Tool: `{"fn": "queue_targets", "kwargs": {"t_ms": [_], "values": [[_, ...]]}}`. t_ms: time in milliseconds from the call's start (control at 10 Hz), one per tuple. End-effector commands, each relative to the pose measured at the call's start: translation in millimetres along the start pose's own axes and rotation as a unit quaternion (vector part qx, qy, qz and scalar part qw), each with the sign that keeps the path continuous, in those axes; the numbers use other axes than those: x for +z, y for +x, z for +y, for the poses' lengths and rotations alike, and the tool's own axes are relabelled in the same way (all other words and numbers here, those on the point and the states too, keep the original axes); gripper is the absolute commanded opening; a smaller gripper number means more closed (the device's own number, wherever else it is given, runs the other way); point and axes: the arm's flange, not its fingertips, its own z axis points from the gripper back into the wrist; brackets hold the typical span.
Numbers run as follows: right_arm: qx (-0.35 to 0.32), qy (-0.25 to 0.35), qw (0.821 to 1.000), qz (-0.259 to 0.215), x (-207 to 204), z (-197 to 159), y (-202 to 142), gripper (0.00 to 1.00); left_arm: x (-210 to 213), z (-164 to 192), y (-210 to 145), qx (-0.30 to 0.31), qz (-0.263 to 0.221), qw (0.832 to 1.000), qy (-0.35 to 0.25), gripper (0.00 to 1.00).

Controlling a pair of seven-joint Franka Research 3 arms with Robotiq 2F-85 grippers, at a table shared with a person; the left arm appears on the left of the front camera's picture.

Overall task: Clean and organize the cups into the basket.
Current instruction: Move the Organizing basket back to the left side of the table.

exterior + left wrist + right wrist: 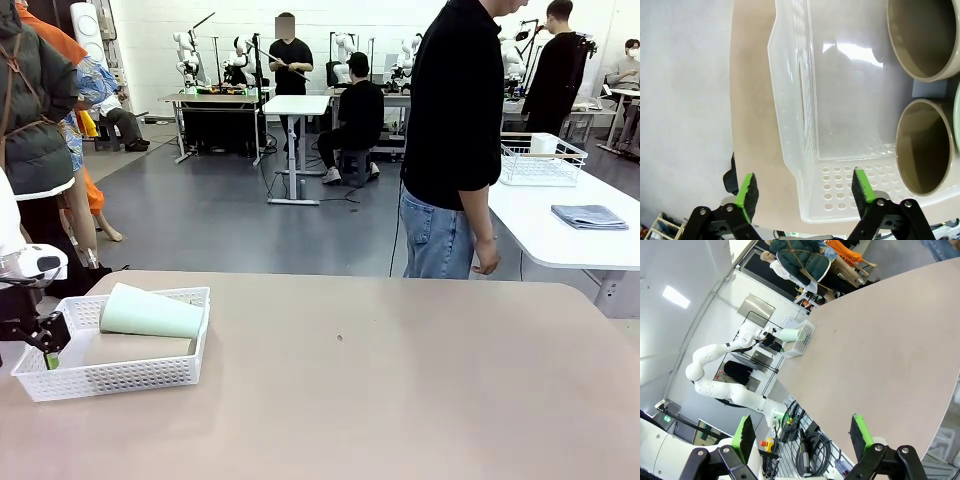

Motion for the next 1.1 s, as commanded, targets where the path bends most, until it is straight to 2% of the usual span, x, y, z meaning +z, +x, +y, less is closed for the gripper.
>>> {"fn": "queue_targets", "kwargs": {"t_ms": [0, 200, 300, 600, 800, 1000], "values": [[0.001, -0.007, 1.000, -0.002, -4.0, 0.5, -1.9, 1.00, 0.8, 2.9, -6.3, 0.002, -0.004, 1.000, 0.014, 1.00], [0.001, -0.007, 1.000, -0.002, -4.0, 0.5, -1.9, 1.00, 6.9, 0.2, -12.9, 0.011, -0.005, 1.000, 0.012, 1.00], [0.001, -0.007, 1.000, -0.002, -4.0, 0.5, -1.9, 1.00, 18.2, -6.6, -28.8, 0.015, -0.024, 1.000, 0.012, 1.00], [0.001, -0.007, 1.000, -0.002, -4.0, 0.5, -1.9, 1.00, 63.9, -32.6, -103.2, 0.027, -0.082, 0.996, 0.024, 1.00], [0.001, -0.007, 1.000, -0.002, -4.0, 0.5, -1.9, 1.00, 73.3, -43.7, -142.5, 0.021, -0.117, 0.993, 0.020, 1.00], [0.001, -0.007, 1.000, -0.002, -4.0, 0.5, -1.9, 1.00, 69.7, -52.5, -170.1, -0.004, -0.126, 0.992, 0.025, 1.00]]}}
